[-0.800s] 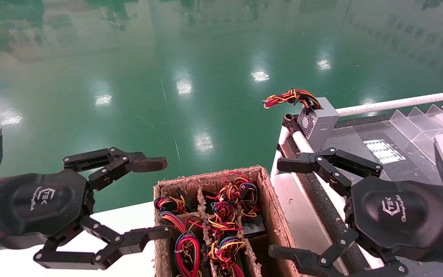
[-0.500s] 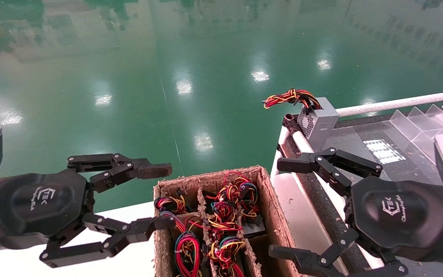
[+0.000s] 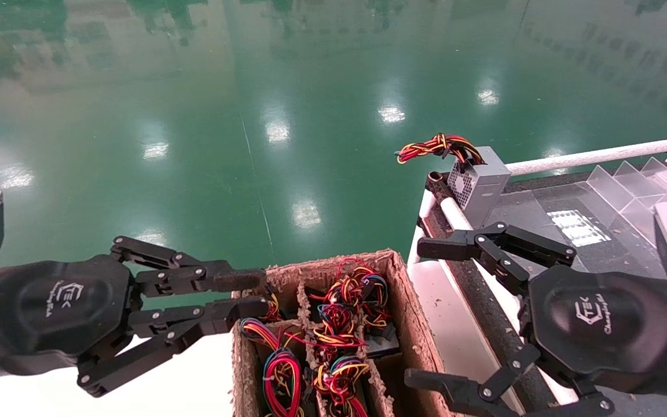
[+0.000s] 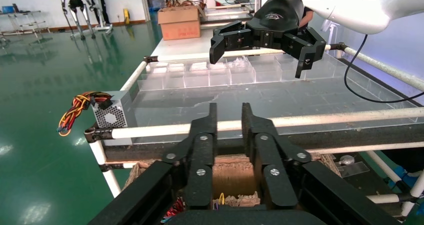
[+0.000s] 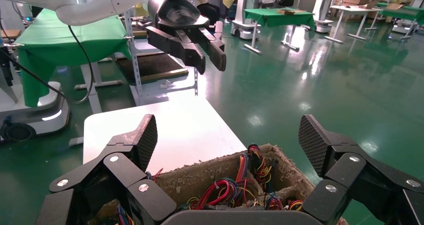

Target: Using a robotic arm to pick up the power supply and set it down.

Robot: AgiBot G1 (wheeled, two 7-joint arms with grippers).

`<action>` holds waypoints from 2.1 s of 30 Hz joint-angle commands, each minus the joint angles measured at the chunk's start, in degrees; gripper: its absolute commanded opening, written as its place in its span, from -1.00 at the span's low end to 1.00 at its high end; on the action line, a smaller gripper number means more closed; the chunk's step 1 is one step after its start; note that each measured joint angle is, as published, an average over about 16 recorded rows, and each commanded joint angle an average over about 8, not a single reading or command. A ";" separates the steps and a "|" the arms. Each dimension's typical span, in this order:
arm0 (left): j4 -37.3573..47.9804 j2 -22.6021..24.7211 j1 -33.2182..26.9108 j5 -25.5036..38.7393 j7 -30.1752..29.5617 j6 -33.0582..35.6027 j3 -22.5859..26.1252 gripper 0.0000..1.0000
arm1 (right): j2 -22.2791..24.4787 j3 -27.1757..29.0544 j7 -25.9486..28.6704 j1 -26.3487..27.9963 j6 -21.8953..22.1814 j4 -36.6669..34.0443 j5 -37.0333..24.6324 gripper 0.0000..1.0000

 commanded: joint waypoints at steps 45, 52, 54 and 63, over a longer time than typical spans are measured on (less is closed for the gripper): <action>0.01 0.00 0.00 0.00 0.00 0.00 0.00 1.00 | -0.18 -0.36 -0.45 0.20 1.01 -0.89 -1.60 1.00; 0.01 0.00 0.00 0.00 0.01 0.00 0.01 1.00 | -1.81 -3.81 -0.04 4.74 3.88 -2.55 -11.12 1.00; 0.01 0.00 0.00 0.00 0.01 0.00 0.01 1.00 | -3.00 -5.81 1.10 7.69 4.51 -3.01 -15.66 1.00; 0.01 0.00 -0.01 0.00 0.01 0.00 0.01 1.00 | -11.43 -14.88 1.96 21.77 4.48 -8.30 -34.83 1.00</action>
